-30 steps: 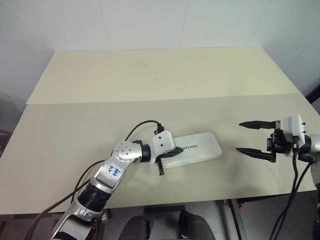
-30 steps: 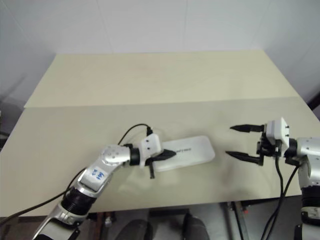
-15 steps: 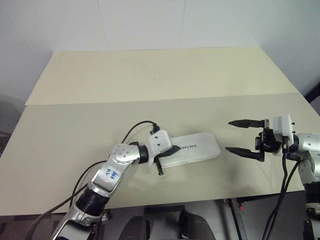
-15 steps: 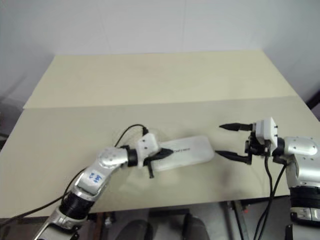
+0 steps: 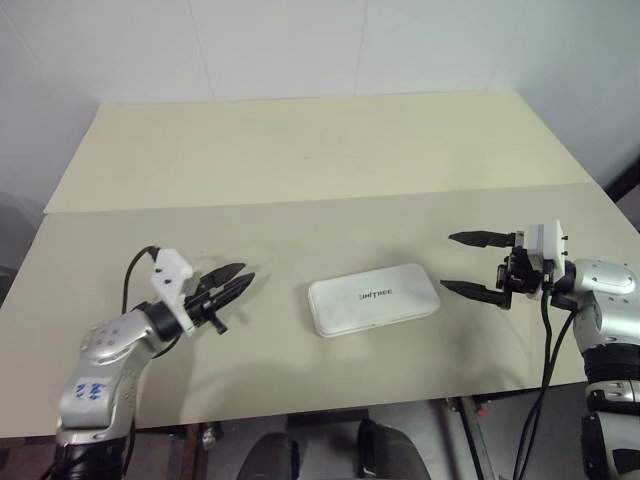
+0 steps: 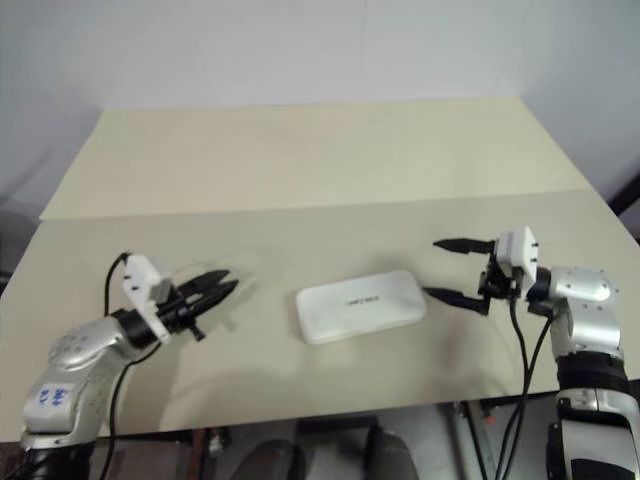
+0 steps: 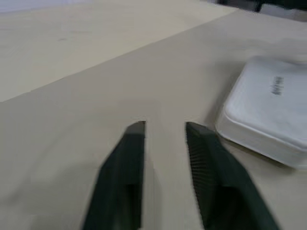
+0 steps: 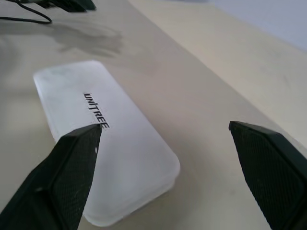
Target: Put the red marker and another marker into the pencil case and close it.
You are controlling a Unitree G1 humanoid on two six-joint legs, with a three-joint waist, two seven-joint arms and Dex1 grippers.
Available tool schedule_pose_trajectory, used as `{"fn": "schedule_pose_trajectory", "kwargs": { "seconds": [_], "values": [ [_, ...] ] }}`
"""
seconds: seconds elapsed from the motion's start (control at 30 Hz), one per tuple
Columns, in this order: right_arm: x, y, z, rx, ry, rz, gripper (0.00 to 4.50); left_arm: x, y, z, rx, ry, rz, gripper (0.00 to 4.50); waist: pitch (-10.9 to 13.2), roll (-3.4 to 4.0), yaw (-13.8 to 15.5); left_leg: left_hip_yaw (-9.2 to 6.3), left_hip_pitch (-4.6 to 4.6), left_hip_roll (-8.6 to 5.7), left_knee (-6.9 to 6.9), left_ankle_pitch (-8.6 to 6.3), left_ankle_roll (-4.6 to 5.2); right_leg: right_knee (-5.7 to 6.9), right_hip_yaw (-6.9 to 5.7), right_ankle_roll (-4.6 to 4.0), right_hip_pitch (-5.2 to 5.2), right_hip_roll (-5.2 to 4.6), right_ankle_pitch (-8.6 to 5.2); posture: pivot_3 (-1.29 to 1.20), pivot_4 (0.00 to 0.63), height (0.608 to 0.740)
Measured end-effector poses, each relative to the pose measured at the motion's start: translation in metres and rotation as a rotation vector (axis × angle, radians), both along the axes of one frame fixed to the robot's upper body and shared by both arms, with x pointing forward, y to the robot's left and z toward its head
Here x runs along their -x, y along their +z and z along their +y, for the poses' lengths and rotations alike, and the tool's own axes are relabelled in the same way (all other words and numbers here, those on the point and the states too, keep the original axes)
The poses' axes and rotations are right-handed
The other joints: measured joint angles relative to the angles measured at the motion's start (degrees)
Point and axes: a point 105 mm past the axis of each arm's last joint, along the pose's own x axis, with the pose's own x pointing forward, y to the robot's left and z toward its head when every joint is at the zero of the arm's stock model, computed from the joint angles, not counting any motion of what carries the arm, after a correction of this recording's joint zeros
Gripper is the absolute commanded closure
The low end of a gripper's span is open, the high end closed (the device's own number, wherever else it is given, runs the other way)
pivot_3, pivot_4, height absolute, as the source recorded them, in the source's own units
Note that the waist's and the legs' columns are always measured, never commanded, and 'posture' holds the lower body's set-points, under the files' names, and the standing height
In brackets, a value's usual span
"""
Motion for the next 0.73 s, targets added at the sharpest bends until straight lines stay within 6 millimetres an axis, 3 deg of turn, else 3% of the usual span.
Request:
{"fn": "schedule_pose_trajectory", "kwargs": {
  "seconds": [0.1,0.2,0.23,0.4,0.73],
  "values": [
    [-0.001,-0.007,-0.007,0.002,-0.027,0.017,0.0,0.02,-0.004,0.013,0.003,-0.01,0.008,1.19,0.02,0.03,-0.22,-0.01,-0.01,0.03,-0.04,-0.03,-0.02,-0.02,-0.05,-0.02,-0.03,0.01,-0.01,0.0,0.15,0.74],
    [-0.001,-0.009,-0.01,0.002,-0.037,0.02,0.0,0.027,0.001,0.013,0.017,-0.027,-0.011,0.17,0.03,0.04,0.11,-0.01,-0.01,0.02,-0.04,-0.03,-0.02,-0.03,-0.03,-0.02,0.0,0.01,-0.01,0.0,0.15,0.74],
    [-0.001,-0.009,-0.011,0.003,-0.04,0.02,0.0,0.027,0.004,0.012,0.015,-0.037,-0.022,0.04,0.03,0.04,0.15,0.0,-0.01,0.01,-0.04,-0.03,-0.02,-0.03,-0.03,-0.02,0.0,0.0,-0.01,0.0,0.15,0.74],
    [0.0,-0.005,-0.021,0.013,-0.07,0.015,0.0,0.026,0.009,0.01,0.01,-0.055,-0.051,0.04,0.02,0.04,0.0,0.06,0.05,0.06,-0.04,-0.02,-0.01,-0.01,0.0,-0.04,0.01,0.04,0.0,0.0,0.15,0.74],
    [0.025,-0.005,-0.041,0.011,-0.12,0.017,0.0,0.017,0.025,-0.004,-0.021,-0.124,-0.119,0.04,0.02,0.04,0.09,0.19,0.03,0.07,-0.08,-0.04,0.03,-0.02,-0.03,-0.03,-0.02,0.05,0.0,0.0,0.15,0.74]
  ]
}}
